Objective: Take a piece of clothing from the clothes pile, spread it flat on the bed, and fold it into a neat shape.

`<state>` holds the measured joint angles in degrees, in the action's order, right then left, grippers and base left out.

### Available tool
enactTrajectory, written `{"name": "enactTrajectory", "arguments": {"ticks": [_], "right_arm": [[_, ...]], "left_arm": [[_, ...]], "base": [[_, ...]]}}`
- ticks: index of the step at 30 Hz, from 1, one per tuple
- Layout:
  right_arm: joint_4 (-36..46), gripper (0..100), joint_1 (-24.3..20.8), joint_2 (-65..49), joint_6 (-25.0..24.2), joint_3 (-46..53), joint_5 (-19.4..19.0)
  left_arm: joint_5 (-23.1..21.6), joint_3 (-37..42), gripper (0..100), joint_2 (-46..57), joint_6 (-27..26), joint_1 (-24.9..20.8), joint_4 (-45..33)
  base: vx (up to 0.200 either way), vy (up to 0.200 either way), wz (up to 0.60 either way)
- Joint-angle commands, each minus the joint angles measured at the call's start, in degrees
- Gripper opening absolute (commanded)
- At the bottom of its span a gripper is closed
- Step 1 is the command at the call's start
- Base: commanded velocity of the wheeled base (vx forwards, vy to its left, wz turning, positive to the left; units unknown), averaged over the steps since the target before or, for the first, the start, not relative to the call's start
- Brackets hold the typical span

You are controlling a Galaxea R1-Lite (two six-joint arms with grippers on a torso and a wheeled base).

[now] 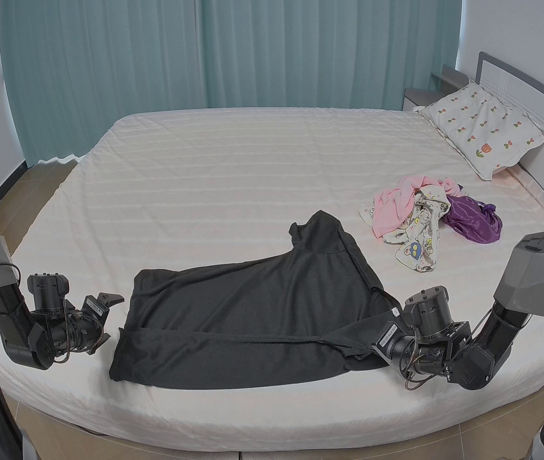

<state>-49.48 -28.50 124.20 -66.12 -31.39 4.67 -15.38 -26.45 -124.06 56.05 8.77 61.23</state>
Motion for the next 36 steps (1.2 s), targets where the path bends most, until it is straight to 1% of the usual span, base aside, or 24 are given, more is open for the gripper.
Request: {"name": "enactTrajectory", "arguments": {"ticks": [1,2,7,9,16,25,29,36], "right_arm": [[0.1,0,-0.3,-0.6,0.4,1.2,-0.1],[0.0,100,-0.5,-0.6,0.6,1.5,-0.1],[-0.4,100,-0.9,-0.1,4.0,3.8,-0.1],[-0.5,100,-0.9,-0.6,4.0,3.8,0.0],[-0.7,100,2.4,-4.0,4.1,1.3,-0.6],[0.0,100,1.8,-7.6,4.1,-1.1,-0.8],[-0.3,100,1.7,-5.5,3.8,-3.0,-1.0],[-2.0,100,1.0,1.1,3.5,-4.8,-0.8]], "left_arm": [[0.0,0.0,100,-0.1,0.0,-0.1,0.0],[0.0,0.0,100,-0.1,0.0,0.0,0.0],[0.0,-0.1,100,-0.1,0.0,0.0,0.0],[0.0,-0.1,100,-0.2,0.0,-0.1,0.0],[0.0,-0.1,100,-0.3,-0.1,-0.1,0.0],[0.0,-0.2,100,-0.3,-0.1,-0.1,0.0],[0.0,-0.1,100,-0.3,-0.1,-0.1,0.0],[0.0,-0.1,100,-0.3,-0.1,-0.1,0.0]], "base": [[0.0,0.0,0.0],[0.0,0.0,0.0],[0.0,0.0,0.0],[0.0,0.0,0.0],[0.0,0.0,0.0],[0.0,0.0,0.0],[0.0,0.0,0.0],[0.0,0.0,0.0]]}}
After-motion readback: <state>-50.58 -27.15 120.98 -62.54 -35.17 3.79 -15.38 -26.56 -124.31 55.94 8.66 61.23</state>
